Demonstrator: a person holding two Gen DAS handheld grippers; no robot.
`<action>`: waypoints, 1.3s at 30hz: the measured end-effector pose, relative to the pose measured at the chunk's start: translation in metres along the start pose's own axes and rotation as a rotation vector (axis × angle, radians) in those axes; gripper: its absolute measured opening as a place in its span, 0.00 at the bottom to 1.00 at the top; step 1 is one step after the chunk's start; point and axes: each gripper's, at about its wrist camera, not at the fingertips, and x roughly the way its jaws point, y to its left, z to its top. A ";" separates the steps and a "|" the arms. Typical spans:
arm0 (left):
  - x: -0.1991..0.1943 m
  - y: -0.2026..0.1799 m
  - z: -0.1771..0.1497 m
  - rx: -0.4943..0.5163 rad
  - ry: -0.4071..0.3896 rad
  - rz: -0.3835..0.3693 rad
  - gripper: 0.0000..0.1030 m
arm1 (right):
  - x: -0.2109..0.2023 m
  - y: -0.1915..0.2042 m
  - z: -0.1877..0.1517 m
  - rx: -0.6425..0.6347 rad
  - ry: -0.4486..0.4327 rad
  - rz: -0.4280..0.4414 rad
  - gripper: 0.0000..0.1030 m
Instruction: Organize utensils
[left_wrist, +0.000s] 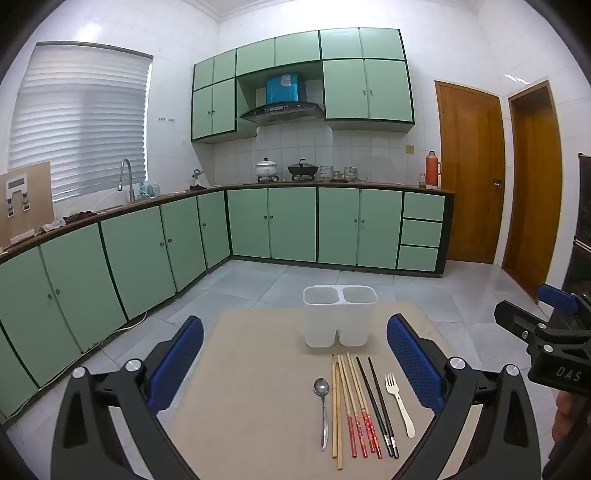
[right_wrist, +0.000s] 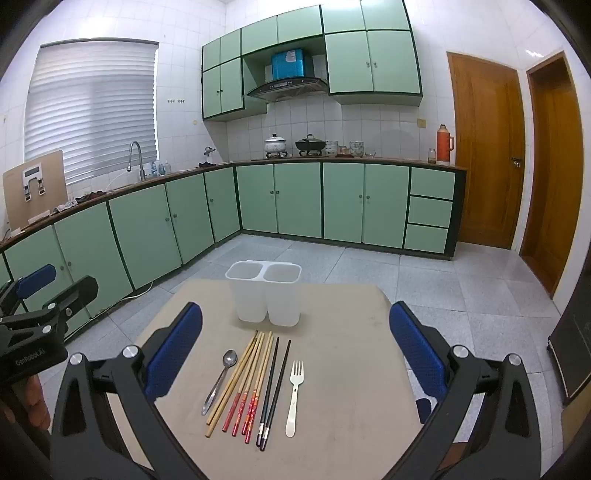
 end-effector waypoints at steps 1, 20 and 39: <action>0.000 0.000 0.000 -0.002 0.001 -0.001 0.94 | 0.000 0.000 0.000 0.000 0.001 0.000 0.95; 0.003 -0.002 -0.002 -0.008 0.000 0.000 0.94 | 0.004 -0.002 0.000 0.006 -0.004 0.000 0.95; 0.000 0.001 -0.002 -0.010 -0.001 -0.002 0.94 | -0.001 -0.003 0.000 0.007 -0.008 0.000 0.95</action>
